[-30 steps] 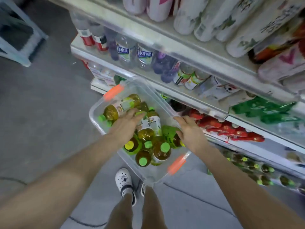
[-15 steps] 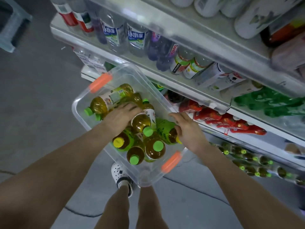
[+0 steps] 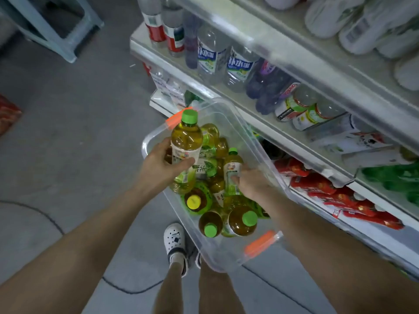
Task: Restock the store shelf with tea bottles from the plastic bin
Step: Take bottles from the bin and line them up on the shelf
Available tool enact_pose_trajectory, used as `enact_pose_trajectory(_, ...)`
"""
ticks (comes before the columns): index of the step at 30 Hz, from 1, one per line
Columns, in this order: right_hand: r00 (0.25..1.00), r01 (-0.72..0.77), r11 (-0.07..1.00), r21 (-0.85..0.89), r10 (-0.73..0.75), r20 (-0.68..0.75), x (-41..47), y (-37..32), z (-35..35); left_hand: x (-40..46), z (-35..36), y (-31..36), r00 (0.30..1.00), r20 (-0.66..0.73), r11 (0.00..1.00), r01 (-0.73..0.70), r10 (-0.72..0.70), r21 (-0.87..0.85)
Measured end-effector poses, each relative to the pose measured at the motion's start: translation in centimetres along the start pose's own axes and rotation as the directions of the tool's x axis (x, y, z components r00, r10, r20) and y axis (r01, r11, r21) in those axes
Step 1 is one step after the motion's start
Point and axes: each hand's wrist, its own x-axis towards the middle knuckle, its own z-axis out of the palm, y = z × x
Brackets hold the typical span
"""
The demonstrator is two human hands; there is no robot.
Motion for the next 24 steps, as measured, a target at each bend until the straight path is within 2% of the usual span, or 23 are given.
enact_pose_trajectory(3, 0.998, -0.064, 0.981, 0.182, 0.063, 0.013, 1.4, -0.5, 0.9, 0.5, 0.1, -0.9, 0.999, -0.017, 0.998, 0.044, -0.045, -0.036)
enact_pose_trajectory(9, 0.996, -0.024, 0.858, 0.513, 0.066, -0.064, 1.8, -1.1, 0.8, 0.6, 0.6, -1.4, 0.993, -0.043, 0.990, 0.106, -0.111, -0.098)
enact_pose_trajectory(11, 0.998, -0.050, 0.843, 0.536, 0.064, -0.007, 2.0, -1.3, 0.9, 0.5, 0.8, -1.1, 0.993, -0.047, 0.992, 0.102, -0.106, -0.080)
enact_pose_trajectory(13, 0.991, -0.113, 0.839, 0.532, 0.060, 0.116, 2.4, -1.2, 0.9, 0.4, 0.9, -0.8, 0.994, -0.041, 0.992, 0.098, -0.101, -0.073)
enact_pose_trajectory(16, 0.976, -0.195, 0.755, 0.626, 0.086, 0.200, 1.9, -0.9, 0.0, 0.0, 1.0, -0.5, 0.995, -0.043, 0.994, 0.089, -0.091, -0.061)
enact_pose_trajectory(21, 0.999, -0.032, 0.785, 0.618, 0.034, 0.008, -0.6, -2.3, -0.9, -1.3, 0.4, 0.9, 0.997, -0.051, 0.998, 0.055, -0.057, -0.042)
enact_pose_trajectory(24, 0.988, 0.090, 0.763, 0.640, 0.013, -0.154, -2.4, -3.5, -1.8, -2.4, -0.5, 2.4, 0.998, -0.051, 0.999, 0.038, -0.039, -0.031)
